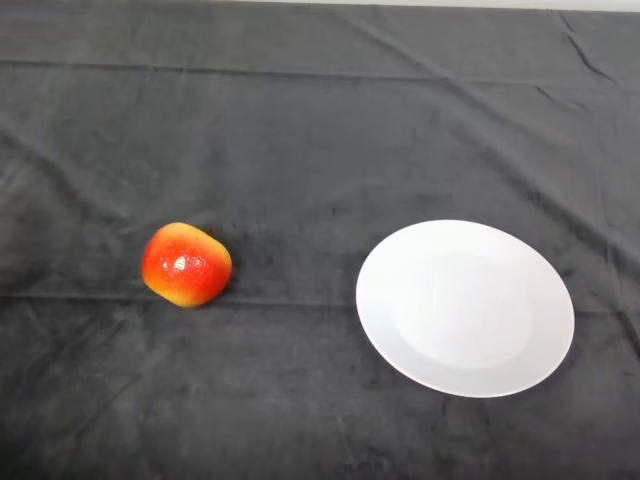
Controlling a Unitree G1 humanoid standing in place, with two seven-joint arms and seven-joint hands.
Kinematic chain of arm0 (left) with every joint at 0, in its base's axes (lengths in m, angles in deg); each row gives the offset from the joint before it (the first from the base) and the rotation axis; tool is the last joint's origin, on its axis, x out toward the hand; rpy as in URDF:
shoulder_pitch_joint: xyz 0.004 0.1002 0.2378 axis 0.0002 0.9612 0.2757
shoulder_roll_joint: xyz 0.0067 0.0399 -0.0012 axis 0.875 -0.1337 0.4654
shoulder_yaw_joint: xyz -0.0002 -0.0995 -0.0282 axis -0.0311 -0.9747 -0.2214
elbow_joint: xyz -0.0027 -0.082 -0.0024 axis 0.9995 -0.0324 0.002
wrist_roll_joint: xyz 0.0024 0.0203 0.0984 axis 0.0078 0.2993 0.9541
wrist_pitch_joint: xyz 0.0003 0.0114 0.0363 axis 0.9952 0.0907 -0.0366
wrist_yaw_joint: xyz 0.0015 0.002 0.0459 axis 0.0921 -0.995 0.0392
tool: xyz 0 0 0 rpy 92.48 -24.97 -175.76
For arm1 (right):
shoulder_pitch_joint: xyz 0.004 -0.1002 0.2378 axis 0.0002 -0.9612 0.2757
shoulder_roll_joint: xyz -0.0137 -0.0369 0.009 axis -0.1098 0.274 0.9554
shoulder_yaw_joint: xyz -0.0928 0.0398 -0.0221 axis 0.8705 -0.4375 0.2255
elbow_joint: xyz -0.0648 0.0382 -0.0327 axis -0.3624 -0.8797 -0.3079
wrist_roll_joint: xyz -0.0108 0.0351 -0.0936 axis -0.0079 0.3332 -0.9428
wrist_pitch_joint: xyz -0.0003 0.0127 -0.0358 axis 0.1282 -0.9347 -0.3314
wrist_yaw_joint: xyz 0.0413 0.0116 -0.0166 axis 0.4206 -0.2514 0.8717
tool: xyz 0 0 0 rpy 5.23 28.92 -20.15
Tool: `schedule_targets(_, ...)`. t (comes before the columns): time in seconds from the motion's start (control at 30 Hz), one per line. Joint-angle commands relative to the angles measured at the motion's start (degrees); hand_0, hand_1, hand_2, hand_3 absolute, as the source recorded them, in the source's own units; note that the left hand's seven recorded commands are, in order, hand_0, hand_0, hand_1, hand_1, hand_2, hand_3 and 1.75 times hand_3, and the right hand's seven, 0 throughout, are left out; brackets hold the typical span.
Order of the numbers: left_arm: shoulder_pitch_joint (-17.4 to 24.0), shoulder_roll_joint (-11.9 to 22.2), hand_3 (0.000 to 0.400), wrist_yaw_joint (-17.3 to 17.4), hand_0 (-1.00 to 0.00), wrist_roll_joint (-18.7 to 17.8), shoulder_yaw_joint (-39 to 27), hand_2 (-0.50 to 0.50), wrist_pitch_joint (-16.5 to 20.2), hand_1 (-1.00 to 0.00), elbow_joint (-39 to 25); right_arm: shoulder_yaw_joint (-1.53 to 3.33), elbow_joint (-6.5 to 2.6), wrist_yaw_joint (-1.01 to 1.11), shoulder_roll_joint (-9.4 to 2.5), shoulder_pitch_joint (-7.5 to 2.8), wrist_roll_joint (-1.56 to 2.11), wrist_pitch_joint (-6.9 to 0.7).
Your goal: Move the apple to the plate
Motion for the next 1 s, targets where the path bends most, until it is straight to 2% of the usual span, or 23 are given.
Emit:
schedule_targets(0.03,-3.5,-1.0,0.0,0.7,0.0,1.2,1.4,0.0,-1.8,0.0,-2.9,1.21,-1.61,0.91,-2.59,-4.62,-1.17,-0.9)
schedule_targets(1.0,-4.8,-10.2,0.0,7.1,0.0,8.6,13.0,0.0,-8.7,0.0,-3.7,1.15,-1.27,0.97,-2.59,-4.78,-1.13,-1.09)
